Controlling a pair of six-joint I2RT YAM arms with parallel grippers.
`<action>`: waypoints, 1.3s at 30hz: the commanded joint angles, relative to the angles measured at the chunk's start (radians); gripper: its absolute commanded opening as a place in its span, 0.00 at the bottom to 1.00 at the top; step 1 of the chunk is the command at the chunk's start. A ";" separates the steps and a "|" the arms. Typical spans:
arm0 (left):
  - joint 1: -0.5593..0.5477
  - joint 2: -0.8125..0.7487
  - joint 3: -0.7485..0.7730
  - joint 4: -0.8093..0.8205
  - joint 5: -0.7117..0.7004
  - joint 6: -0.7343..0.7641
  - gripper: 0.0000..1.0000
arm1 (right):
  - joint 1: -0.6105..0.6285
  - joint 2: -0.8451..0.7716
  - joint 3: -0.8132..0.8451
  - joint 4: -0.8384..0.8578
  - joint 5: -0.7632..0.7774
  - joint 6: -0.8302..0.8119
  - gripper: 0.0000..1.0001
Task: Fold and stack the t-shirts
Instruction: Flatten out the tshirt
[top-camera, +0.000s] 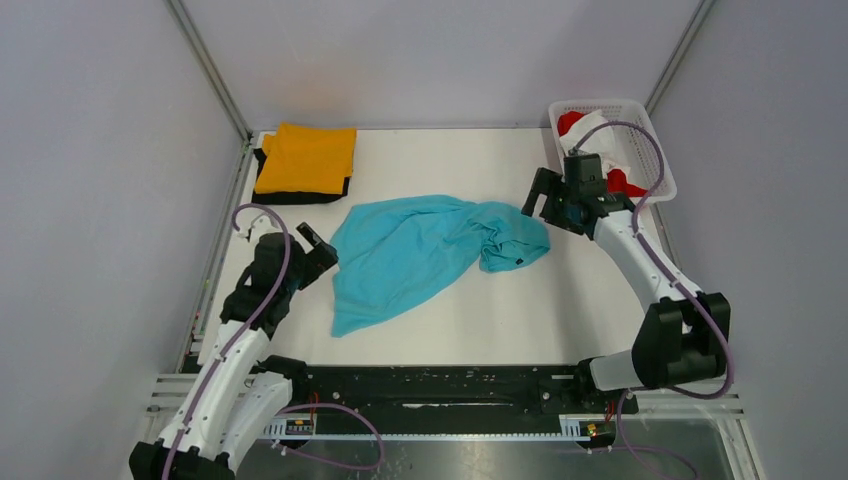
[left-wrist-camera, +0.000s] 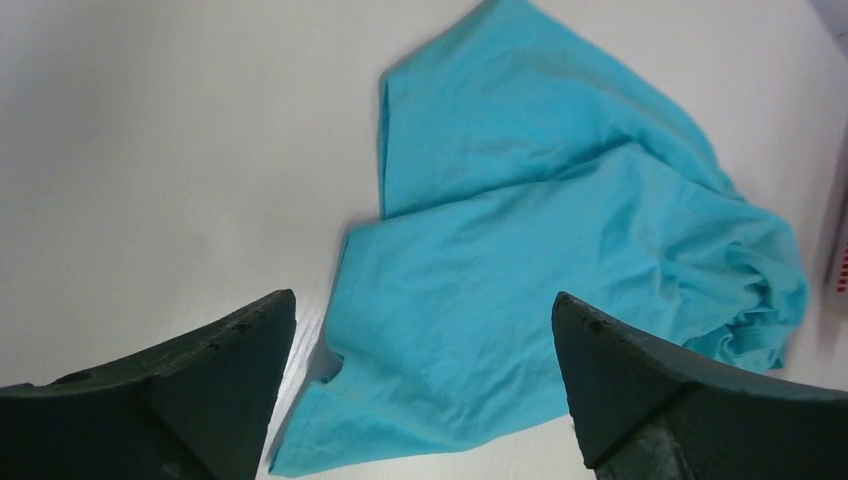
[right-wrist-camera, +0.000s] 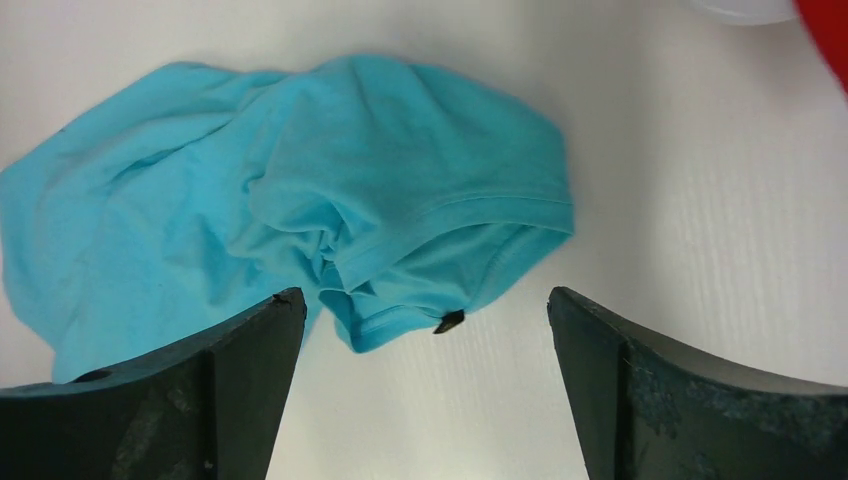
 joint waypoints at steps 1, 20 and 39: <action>0.000 0.044 -0.019 -0.018 0.022 -0.032 0.99 | 0.003 -0.116 -0.056 0.010 0.118 -0.067 0.99; -0.155 0.129 -0.242 -0.028 0.147 -0.225 0.91 | 0.085 -0.169 -0.359 0.149 -0.062 0.037 0.95; -0.360 0.362 -0.152 0.091 0.013 -0.305 0.00 | 0.320 0.138 -0.245 0.249 0.101 0.077 0.75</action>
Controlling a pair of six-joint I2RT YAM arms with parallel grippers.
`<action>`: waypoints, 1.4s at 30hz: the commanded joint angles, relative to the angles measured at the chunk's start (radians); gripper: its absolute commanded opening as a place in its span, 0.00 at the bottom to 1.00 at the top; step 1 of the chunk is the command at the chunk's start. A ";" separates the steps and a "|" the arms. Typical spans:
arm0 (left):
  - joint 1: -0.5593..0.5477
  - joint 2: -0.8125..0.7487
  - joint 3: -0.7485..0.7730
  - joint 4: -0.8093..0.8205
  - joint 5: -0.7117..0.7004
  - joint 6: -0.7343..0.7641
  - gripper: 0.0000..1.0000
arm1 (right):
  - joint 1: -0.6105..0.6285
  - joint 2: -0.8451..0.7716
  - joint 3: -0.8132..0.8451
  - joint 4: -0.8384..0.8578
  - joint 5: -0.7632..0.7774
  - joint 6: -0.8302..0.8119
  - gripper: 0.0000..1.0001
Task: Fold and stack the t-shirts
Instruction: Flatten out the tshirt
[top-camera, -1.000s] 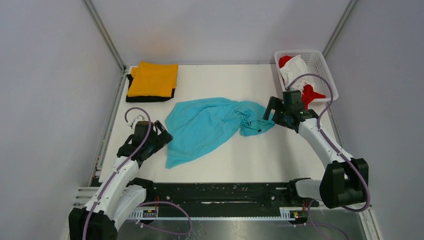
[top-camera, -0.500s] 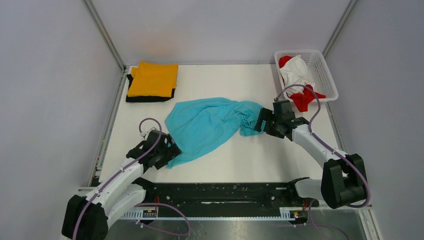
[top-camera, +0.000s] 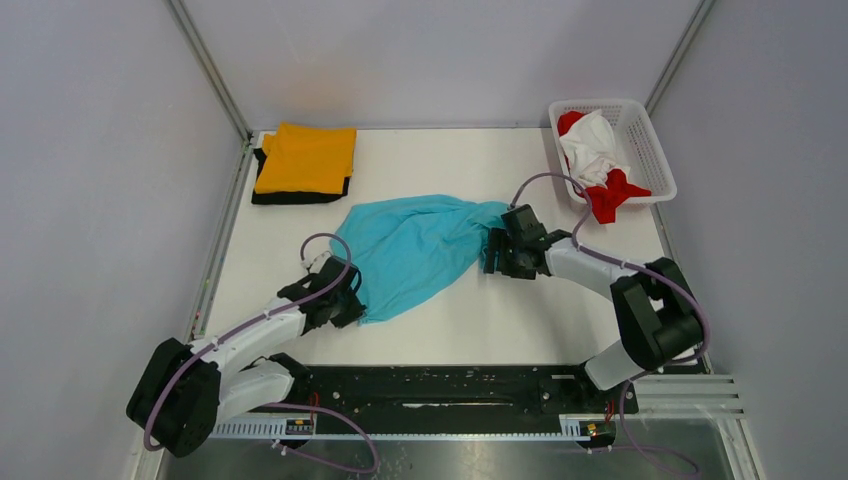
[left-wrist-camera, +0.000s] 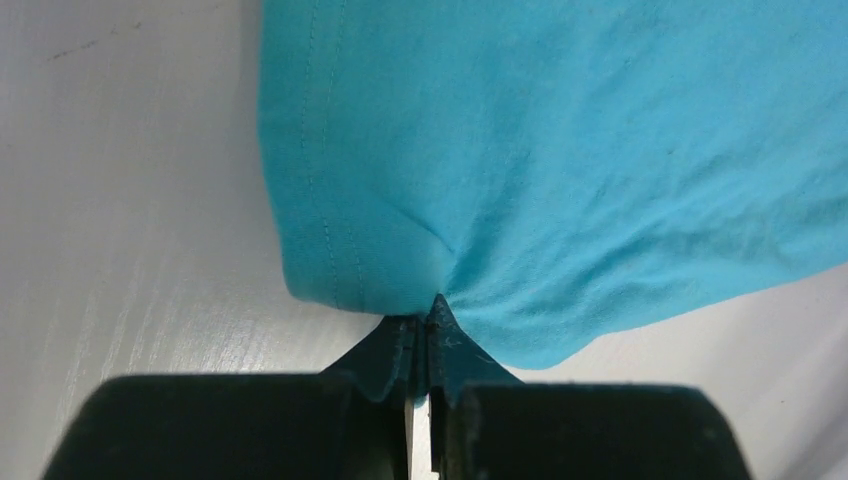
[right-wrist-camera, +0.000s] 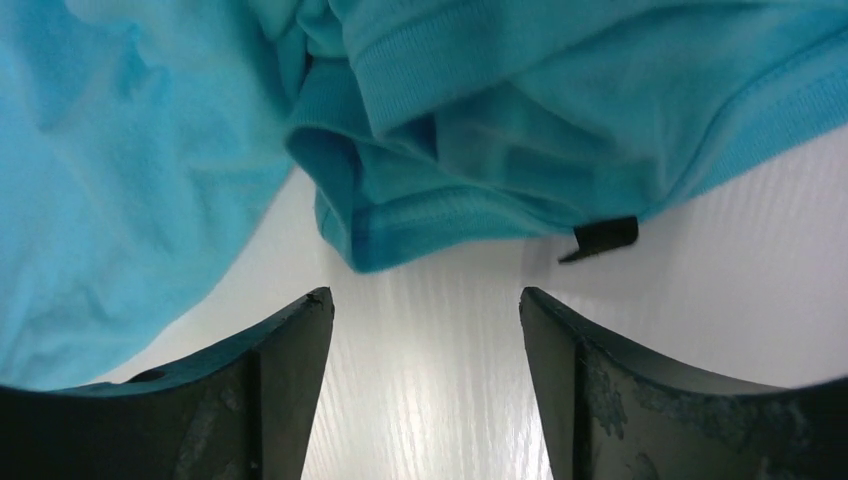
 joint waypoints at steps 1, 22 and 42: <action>-0.021 -0.012 0.039 0.007 -0.071 -0.011 0.00 | 0.027 0.085 0.099 0.024 0.089 -0.010 0.74; -0.020 -0.097 0.095 -0.051 -0.101 0.033 0.00 | 0.105 0.192 0.194 -0.162 0.388 -0.019 0.00; 0.002 -0.279 0.721 -0.226 -0.514 0.285 0.00 | -0.217 -0.598 0.432 -0.237 0.355 -0.249 0.00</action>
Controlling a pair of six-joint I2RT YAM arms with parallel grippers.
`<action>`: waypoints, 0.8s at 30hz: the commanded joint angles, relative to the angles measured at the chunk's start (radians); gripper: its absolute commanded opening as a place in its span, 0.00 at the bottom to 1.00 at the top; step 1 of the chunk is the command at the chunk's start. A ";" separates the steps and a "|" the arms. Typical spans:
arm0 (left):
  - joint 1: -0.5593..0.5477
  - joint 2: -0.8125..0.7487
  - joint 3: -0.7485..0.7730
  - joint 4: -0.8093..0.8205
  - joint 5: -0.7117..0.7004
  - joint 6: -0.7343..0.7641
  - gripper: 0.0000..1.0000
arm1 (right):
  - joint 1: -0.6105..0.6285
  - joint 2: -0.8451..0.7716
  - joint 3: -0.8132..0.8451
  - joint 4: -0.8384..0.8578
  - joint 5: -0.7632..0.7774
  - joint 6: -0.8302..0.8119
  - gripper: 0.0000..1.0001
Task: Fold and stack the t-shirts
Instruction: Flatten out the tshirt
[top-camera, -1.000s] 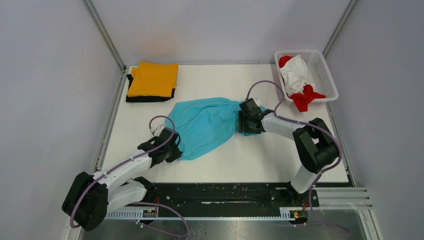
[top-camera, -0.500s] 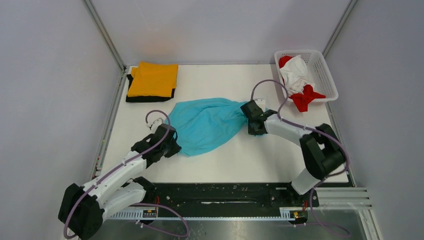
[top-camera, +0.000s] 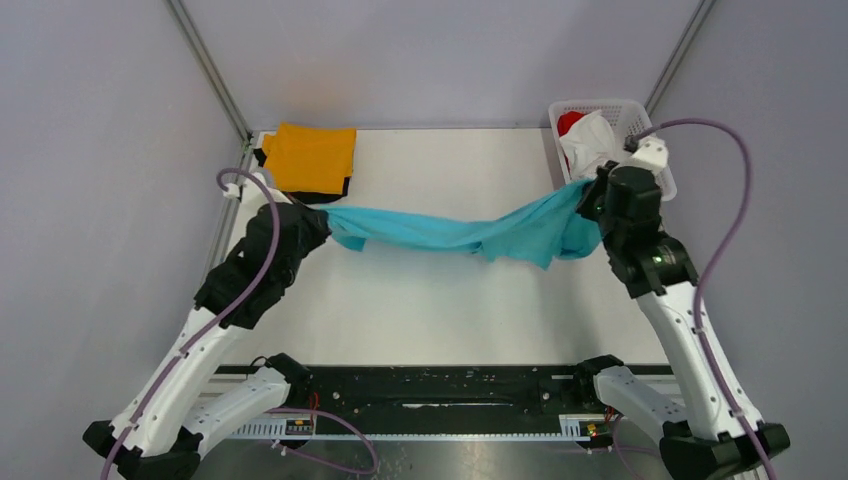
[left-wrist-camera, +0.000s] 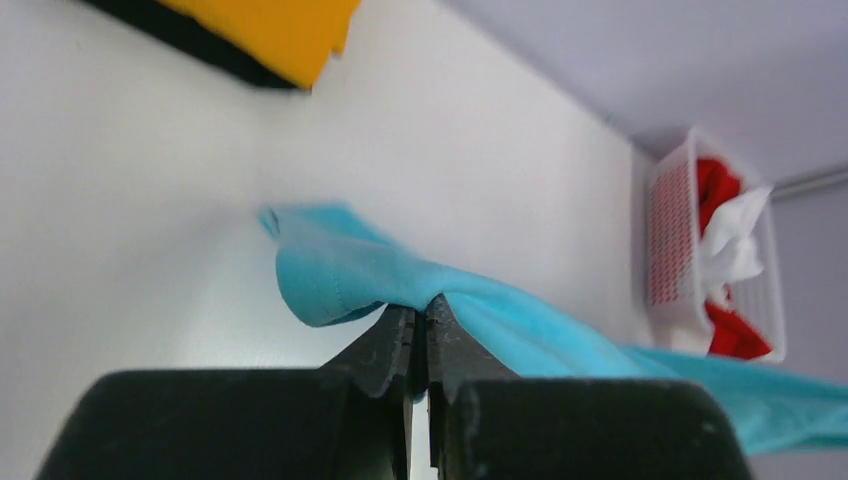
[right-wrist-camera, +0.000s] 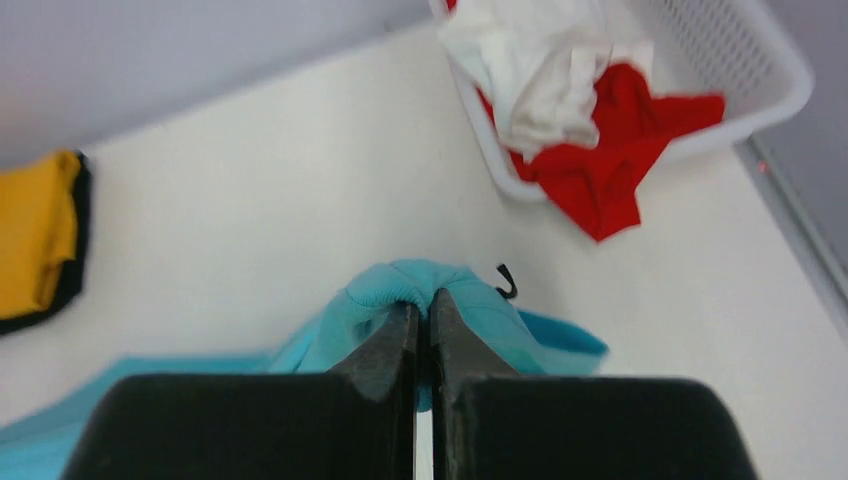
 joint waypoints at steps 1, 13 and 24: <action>0.014 -0.040 0.182 -0.039 -0.173 0.103 0.00 | -0.037 -0.084 0.149 -0.006 -0.007 -0.084 0.00; 0.014 -0.204 0.476 0.039 0.041 0.267 0.00 | -0.037 -0.255 0.498 -0.055 -0.188 -0.183 0.00; 0.014 -0.284 0.512 0.025 0.163 0.272 0.00 | -0.038 -0.400 0.536 -0.136 -0.276 -0.189 0.00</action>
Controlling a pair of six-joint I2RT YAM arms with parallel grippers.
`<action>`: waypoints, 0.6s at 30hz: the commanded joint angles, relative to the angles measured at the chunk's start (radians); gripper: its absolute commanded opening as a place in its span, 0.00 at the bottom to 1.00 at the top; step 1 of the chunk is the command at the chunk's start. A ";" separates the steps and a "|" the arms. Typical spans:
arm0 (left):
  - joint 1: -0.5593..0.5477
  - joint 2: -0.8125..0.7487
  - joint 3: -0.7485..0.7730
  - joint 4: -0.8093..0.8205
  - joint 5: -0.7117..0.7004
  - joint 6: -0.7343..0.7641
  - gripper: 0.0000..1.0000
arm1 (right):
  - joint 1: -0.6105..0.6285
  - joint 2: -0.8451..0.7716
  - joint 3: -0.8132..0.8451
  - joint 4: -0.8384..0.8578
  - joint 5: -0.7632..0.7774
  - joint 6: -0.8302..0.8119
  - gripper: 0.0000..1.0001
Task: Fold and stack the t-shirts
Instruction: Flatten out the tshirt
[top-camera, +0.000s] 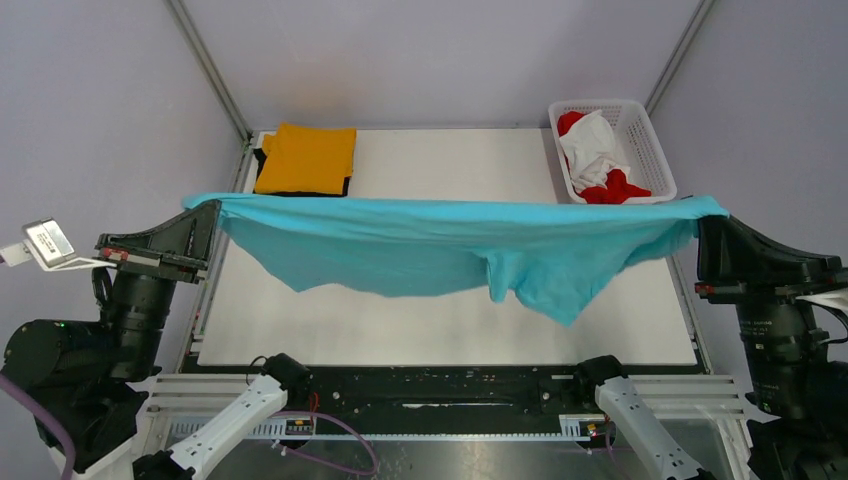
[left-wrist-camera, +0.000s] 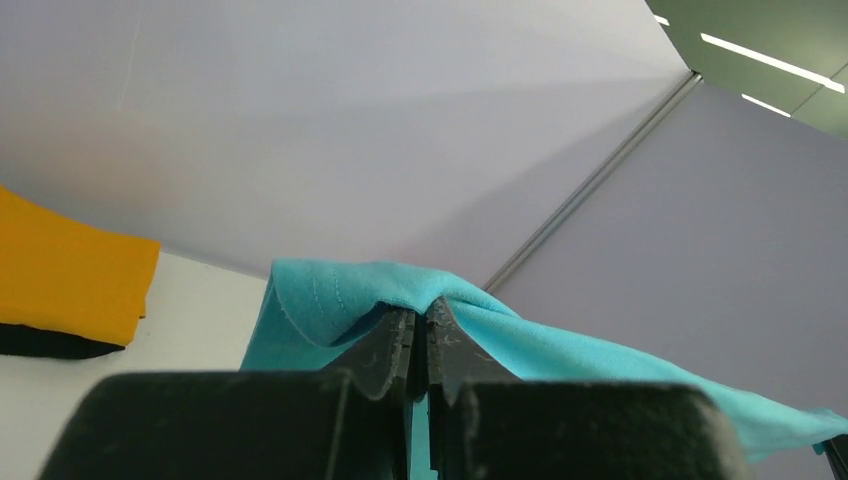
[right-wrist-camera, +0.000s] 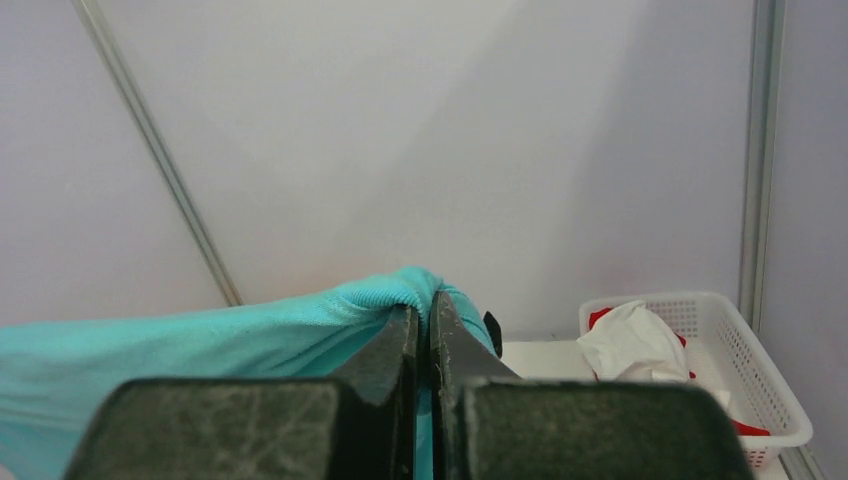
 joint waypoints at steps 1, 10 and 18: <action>0.006 0.004 -0.019 0.023 0.023 0.020 0.00 | -0.004 -0.003 -0.045 -0.019 0.029 -0.026 0.00; 0.006 0.089 -0.355 0.022 -0.308 -0.072 0.00 | -0.005 -0.003 -0.498 0.020 0.373 0.116 0.00; 0.309 0.522 -0.645 0.292 -0.122 -0.153 0.00 | -0.007 0.313 -0.886 0.345 0.236 0.179 0.00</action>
